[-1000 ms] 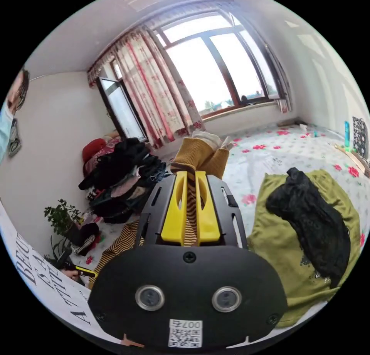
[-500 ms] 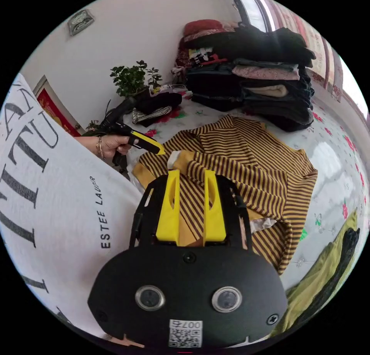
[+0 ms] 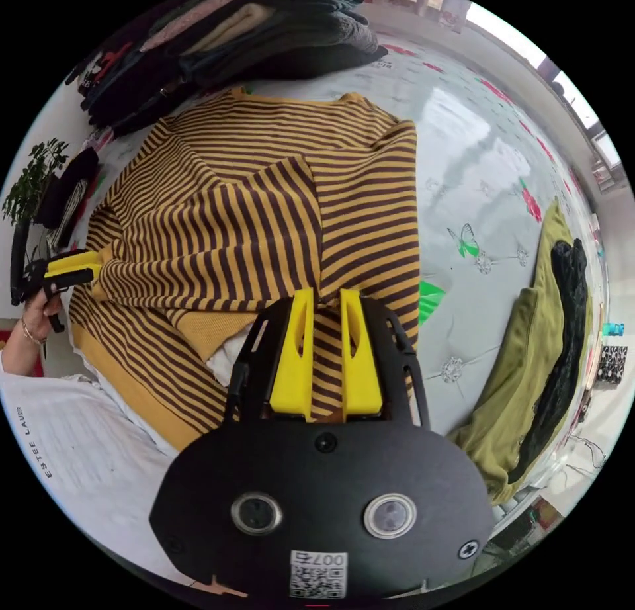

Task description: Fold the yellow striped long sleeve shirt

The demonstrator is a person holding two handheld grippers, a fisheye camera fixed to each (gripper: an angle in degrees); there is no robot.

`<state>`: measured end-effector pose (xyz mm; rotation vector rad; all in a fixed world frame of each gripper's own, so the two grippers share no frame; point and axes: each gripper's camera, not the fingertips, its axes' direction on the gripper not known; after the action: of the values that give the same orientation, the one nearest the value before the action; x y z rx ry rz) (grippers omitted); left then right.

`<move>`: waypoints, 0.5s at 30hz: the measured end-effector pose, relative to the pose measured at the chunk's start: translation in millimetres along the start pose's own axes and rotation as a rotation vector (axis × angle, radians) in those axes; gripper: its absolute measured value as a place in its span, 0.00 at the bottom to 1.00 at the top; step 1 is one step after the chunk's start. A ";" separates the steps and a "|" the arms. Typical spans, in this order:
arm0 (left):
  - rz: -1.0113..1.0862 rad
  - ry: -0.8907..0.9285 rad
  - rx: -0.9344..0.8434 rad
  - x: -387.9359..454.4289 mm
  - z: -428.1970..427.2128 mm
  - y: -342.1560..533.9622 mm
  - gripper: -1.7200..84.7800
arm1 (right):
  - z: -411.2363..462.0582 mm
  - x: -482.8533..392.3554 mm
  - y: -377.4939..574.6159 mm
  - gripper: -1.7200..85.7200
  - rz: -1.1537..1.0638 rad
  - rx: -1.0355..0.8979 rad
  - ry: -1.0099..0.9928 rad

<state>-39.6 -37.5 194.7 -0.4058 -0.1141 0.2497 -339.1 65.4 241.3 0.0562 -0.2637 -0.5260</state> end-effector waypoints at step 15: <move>-0.021 0.100 0.063 -26.5 -26.3 -10.1 0.08 | -70.1 83.2 -59.3 0.06 0.059 0.214 -0.093</move>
<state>-58.7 -63.3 173.1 -0.3532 -0.0120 0.2118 -280.5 -28.7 186.0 0.2317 -0.4111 -0.4407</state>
